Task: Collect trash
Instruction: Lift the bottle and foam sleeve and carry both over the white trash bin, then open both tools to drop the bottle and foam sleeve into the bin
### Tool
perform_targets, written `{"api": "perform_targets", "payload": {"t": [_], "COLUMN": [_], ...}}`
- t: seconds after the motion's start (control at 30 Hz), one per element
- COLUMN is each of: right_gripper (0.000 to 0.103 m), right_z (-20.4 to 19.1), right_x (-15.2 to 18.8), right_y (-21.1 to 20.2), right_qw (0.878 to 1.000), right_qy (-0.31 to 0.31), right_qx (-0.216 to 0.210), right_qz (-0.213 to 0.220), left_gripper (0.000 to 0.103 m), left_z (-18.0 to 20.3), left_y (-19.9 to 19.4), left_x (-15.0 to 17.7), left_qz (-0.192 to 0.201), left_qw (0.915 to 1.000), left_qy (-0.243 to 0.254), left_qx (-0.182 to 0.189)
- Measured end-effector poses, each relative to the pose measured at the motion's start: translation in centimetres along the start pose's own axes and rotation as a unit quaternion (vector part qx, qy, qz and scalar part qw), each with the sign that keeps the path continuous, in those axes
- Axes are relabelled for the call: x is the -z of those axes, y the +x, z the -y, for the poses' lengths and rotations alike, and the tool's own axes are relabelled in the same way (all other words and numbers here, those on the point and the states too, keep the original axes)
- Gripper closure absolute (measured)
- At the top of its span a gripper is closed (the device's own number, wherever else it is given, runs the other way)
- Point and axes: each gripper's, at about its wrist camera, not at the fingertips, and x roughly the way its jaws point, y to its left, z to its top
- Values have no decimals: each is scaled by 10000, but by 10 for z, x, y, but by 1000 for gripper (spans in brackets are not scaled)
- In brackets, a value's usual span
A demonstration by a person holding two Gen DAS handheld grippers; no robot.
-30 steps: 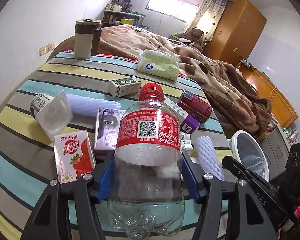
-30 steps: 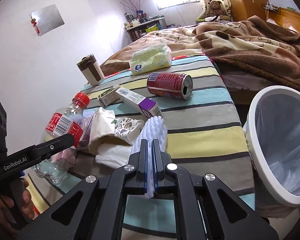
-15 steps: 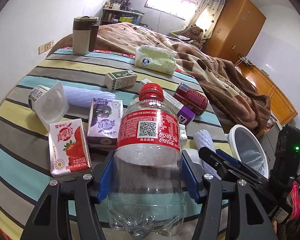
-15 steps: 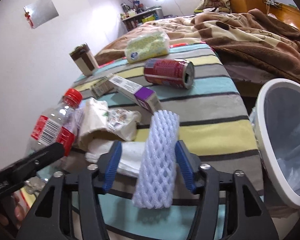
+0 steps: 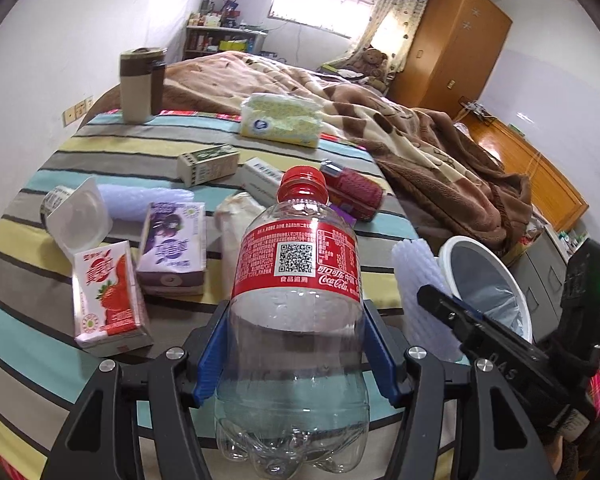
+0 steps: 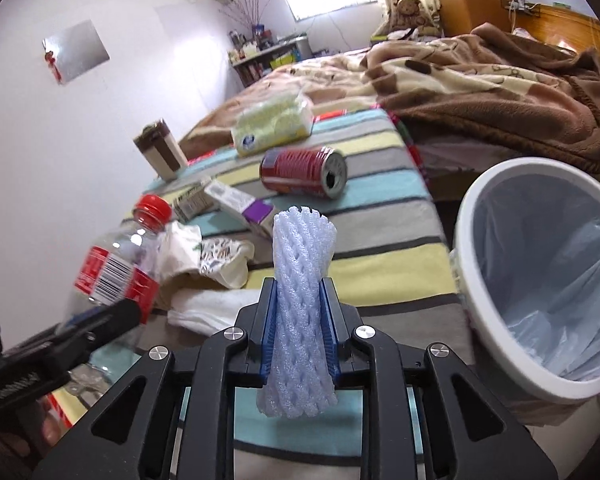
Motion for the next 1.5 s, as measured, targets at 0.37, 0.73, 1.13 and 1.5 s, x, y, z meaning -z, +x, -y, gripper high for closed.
{"api": "perform_targets", "payload": {"t": [0.37, 0.73, 1.13, 1.5], "right_gripper": [82, 82, 82, 80], "right_z": [40, 92, 138, 165], "right_x": [-12, -21, -18, -11], "right_y": [-46, -67, -71, -61], "right_qw": [9979, 9922, 9861, 9835], "right_qy": [236, 556, 868, 976], "right_qx": [267, 866, 1258, 1464], "right_qz": [541, 710, 652, 419], "left_gripper": [41, 41, 41, 41], "left_z": [65, 145, 218, 247], "left_y": [5, 35, 76, 109], "left_x": [-6, -10, -5, 1], "left_qz": [66, -137, -434, -625], "left_qw": [9979, 9909, 9812, 9776], "left_qy": [506, 940, 1365, 1497], "left_qx": [405, 954, 1297, 1343]}}
